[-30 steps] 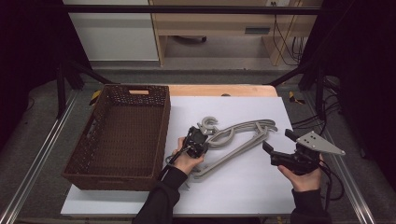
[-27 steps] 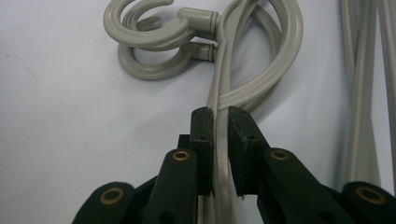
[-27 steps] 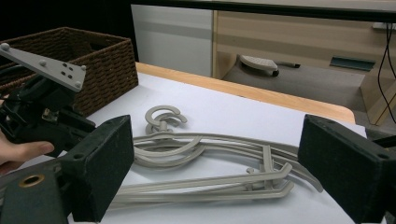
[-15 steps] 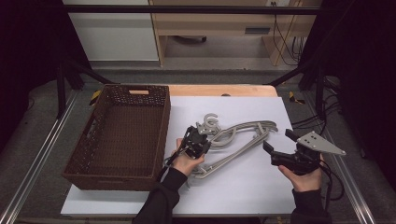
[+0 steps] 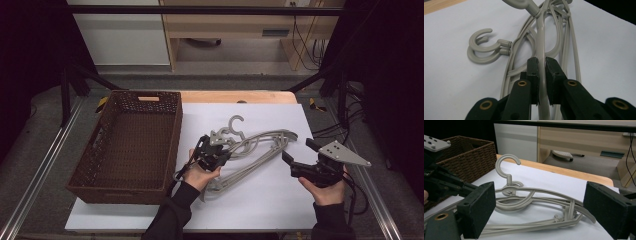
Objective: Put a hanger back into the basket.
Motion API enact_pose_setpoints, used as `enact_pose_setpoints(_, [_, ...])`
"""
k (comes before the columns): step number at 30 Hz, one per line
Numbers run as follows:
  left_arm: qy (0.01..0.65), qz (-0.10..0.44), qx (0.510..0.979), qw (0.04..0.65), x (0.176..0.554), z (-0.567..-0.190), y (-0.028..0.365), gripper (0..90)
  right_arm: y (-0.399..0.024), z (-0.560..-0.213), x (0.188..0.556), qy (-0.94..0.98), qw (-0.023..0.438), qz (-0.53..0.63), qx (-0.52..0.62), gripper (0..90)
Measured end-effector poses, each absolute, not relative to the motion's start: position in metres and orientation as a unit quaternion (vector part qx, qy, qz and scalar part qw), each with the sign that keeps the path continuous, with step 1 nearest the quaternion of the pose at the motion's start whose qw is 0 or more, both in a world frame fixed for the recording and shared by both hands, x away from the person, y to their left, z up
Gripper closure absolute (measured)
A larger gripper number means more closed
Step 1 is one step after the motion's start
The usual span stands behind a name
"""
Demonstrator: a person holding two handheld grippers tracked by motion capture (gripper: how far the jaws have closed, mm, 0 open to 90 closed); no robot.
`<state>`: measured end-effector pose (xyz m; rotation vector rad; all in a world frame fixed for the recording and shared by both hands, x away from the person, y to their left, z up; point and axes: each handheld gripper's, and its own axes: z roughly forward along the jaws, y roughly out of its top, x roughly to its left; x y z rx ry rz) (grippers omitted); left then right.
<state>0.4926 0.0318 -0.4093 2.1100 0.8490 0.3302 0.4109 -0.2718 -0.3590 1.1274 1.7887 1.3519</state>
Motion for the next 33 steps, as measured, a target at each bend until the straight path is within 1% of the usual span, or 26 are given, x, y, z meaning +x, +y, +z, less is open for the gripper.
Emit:
enact_pose_setpoints(7, [0.325,0.136,0.843,0.407,0.485,-0.411,0.026,81.6,-0.272,-0.359,0.411,0.676,0.310,0.513,0.428,10.9])
enact_pose_setpoints(11, [0.316,0.140,0.853,0.391,0.482,-0.416,0.020,81.6,-0.272,-0.358,0.410,0.676,0.310,0.514,0.428,10.9])
enact_pose_setpoints(14, [0.316,0.139,0.853,0.391,0.482,-0.416,0.020,81.7,-0.273,-0.359,0.410,0.677,0.310,0.513,0.428,10.9])
enact_pose_setpoints(18, [0.318,0.134,0.842,0.415,0.478,-0.409,0.024,81.8,-0.272,-0.358,0.410,0.677,0.310,0.513,0.427,10.9])
enact_pose_setpoints(25, [0.309,0.127,0.837,0.432,0.471,-0.399,0.031,81.9,-0.274,-0.358,0.410,0.676,0.310,0.515,0.427,11.1])
enact_pose_setpoints(33, [0.301,0.140,0.831,0.446,0.464,-0.388,0.034,81.9,-0.274,-0.358,0.410,0.676,0.310,0.514,0.427,11.2])
